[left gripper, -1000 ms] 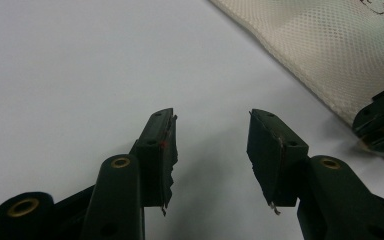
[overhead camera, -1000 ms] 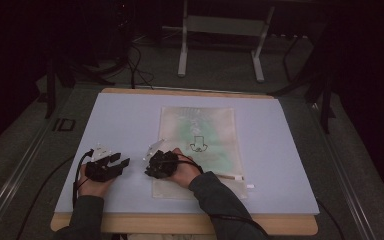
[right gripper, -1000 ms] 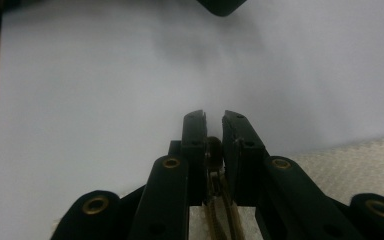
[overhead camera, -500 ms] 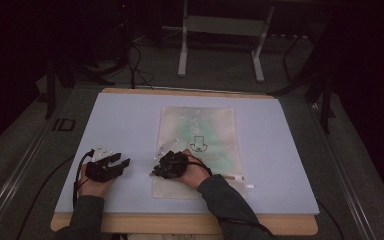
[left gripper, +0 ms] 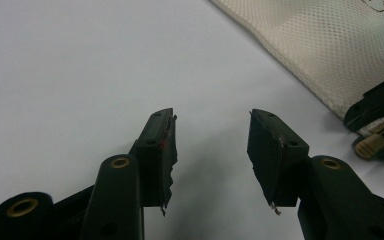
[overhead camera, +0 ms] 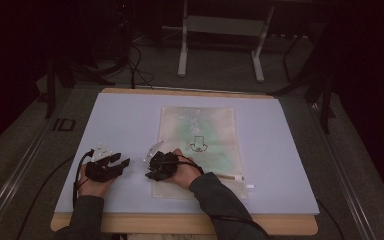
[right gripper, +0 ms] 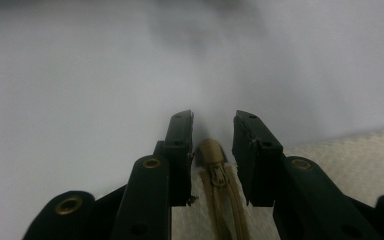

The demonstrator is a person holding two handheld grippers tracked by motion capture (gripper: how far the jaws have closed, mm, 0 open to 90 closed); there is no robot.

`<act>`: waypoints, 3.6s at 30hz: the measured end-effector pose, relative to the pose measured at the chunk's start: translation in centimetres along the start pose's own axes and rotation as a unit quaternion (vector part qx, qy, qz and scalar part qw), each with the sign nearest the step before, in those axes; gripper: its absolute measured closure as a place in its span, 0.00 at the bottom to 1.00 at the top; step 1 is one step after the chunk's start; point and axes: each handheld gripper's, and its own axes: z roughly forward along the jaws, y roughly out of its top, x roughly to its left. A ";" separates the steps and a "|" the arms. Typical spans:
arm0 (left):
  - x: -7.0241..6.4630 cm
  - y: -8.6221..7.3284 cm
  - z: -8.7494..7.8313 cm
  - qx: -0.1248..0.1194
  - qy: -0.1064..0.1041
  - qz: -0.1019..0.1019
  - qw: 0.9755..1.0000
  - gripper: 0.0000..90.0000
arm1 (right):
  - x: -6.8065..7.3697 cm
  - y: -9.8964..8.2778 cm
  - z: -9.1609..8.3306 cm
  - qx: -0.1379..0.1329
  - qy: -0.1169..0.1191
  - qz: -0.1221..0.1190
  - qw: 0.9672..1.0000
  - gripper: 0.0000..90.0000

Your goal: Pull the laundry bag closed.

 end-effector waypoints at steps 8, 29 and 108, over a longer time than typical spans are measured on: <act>0.0 0.0 0.0 0.000 0.000 0.000 1.000 0.59 | 0.4 0.7 0.0 0.021 -0.018 -0.017 0.999 0.90; 0.0 0.0 0.1 0.004 0.000 0.002 1.000 0.59 | 0.1 -0.6 -1.8 -0.047 -0.004 0.017 0.999 0.90; -5.0 0.5 0.1 -0.007 -0.183 0.129 0.975 0.99 | -1.2 -2.9 -3.0 0.002 0.038 0.015 0.999 0.90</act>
